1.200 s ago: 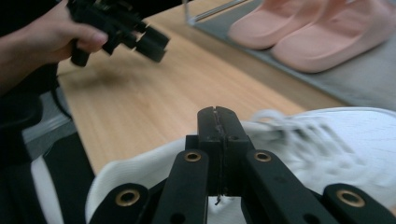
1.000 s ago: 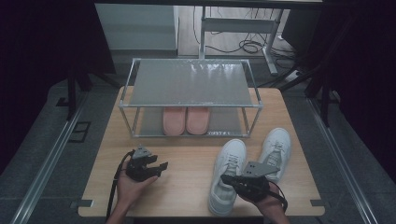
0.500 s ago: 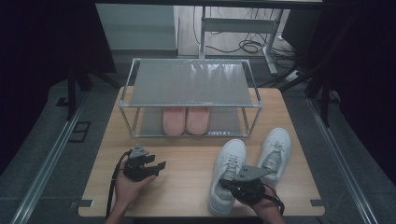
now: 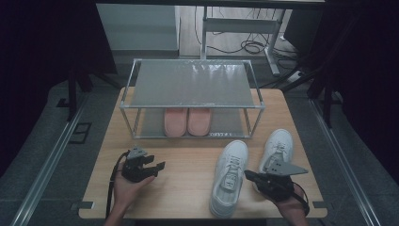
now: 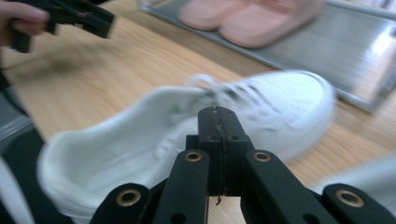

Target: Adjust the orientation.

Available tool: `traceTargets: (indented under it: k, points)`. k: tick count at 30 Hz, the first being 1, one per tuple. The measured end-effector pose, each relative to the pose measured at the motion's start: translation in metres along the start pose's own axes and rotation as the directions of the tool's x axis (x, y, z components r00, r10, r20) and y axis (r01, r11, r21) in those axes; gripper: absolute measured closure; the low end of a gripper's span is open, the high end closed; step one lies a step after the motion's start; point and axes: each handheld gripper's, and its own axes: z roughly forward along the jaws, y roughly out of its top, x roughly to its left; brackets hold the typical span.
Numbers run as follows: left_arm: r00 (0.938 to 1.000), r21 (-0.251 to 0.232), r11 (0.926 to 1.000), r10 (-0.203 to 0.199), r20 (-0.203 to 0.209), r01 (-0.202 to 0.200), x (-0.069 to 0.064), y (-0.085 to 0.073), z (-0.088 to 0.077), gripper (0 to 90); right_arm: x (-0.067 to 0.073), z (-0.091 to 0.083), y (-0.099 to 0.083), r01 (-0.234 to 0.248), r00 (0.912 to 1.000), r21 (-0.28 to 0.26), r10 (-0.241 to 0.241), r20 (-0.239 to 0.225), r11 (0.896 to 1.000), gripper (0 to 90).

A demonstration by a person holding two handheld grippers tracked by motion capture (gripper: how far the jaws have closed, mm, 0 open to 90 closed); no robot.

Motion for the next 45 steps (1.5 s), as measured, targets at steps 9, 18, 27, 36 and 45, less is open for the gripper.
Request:
traceTargets:
  k: [9,18,27,36,45]
  points:
    - [1.0,0.007,1.0,0.002,0.0,-0.002,0.0,0.0,0.002,43.8,-0.007,0.025,-0.014,-0.02,0.9972,0.136,0.01,0.074,0.991,90.0]
    - [1.0,0.004,1.0,0.003,0.003,-0.003,-0.001,0.0,0.001,44.1,0.0,0.04,-0.012,0.011,0.9882,0.208,-0.043,0.147,0.978,90.0]
    - [1.0,0.001,1.0,0.001,0.005,-0.001,0.0,0.001,0.001,44.3,0.008,0.05,-0.004,0.043,0.9745,0.261,-0.098,0.202,0.964,90.0]
    - [1.0,-0.005,1.0,-0.002,0.006,0.002,0.002,0.002,-0.001,44.5,0.016,0.066,0.006,0.077,0.967,0.27,-0.138,0.214,0.96,90.0]
    - [1.0,-0.006,1.0,-0.007,0.004,0.007,0.004,0.001,-0.001,44.6,0.024,0.085,0.017,0.113,0.9667,0.276,-0.17,0.191,0.954,90.0]
